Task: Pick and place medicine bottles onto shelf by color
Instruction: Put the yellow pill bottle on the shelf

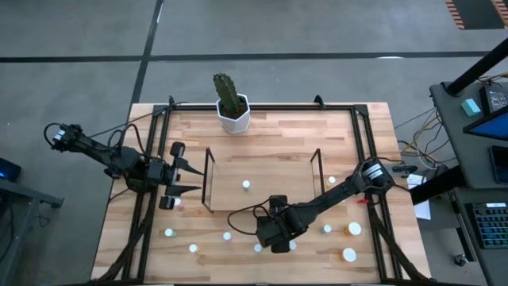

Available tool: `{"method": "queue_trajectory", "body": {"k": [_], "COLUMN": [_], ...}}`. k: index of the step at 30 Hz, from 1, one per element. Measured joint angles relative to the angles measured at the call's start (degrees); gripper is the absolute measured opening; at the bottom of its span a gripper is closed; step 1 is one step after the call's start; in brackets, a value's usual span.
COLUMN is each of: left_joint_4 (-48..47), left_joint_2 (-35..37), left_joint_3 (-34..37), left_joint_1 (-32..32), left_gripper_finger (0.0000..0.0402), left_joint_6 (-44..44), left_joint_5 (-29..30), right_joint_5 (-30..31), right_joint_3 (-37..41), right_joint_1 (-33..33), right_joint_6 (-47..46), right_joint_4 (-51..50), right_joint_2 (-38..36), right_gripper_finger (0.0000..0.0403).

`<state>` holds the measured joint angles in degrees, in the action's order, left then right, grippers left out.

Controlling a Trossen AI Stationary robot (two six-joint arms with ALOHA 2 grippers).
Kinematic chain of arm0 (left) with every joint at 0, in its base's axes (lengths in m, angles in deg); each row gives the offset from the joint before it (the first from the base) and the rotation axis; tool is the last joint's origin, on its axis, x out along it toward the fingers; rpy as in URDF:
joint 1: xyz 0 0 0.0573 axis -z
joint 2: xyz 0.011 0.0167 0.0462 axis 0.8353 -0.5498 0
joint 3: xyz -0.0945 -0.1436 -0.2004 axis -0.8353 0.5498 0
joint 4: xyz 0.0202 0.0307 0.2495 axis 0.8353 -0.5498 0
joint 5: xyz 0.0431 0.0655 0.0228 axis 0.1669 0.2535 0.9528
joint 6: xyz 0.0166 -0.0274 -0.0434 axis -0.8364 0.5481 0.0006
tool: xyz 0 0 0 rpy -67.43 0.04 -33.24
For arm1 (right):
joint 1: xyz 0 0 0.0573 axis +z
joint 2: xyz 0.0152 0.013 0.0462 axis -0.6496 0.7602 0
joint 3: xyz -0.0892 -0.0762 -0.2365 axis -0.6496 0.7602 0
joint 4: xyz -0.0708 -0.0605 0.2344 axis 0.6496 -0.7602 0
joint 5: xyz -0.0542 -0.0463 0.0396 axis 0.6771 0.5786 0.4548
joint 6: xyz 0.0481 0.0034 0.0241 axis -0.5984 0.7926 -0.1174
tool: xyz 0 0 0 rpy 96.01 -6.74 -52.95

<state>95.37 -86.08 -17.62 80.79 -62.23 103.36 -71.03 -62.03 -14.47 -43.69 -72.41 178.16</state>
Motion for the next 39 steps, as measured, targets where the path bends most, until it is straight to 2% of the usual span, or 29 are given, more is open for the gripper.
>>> {"method": "queue_trajectory", "body": {"k": [12, 16, 21, 29, 34, 39], "left_joint_4": [-0.13, -0.11, -0.03, 0.00, 0.01, 0.13], "left_joint_2": [0.00, 0.00, -0.03, 0.00, -0.15, -0.16], "left_joint_3": [0.00, 0.00, 0.00, -0.02, -0.02, -0.04], "left_joint_1": [0.00, 0.00, -0.02, -0.02, -0.02, -0.02], "left_gripper_finger": [0.0153, 0.0153, 0.0153, 0.0153, 0.0153, 0.0153], "left_joint_6": [-0.15, -0.16, -0.17, -0.13, -0.09, -0.07], "left_joint_5": [0.02, 0.02, 0.02, 0.02, 0.02, 0.02], "right_joint_5": [-1.14, -1.16, -1.54, -4.23, -3.43, -2.26], "right_joint_3": [0.02, 0.02, -0.51, -7.64, -10.17, -10.43], "right_joint_1": [-0.22, -0.22, -0.22, -1.88, -5.98, -12.13], "right_joint_6": [-0.02, -0.03, -0.04, -0.05, 0.07, 4.37], "right_joint_4": [0.07, 0.28, -0.12, -2.50, -8.29, -12.42], "right_joint_2": [-0.02, -0.02, -0.02, -3.10, -6.84, -7.61], "right_gripper_finger": [0.0126, 0.0105, 0.0112, 0.0111, 0.0106, 0.0108]}}
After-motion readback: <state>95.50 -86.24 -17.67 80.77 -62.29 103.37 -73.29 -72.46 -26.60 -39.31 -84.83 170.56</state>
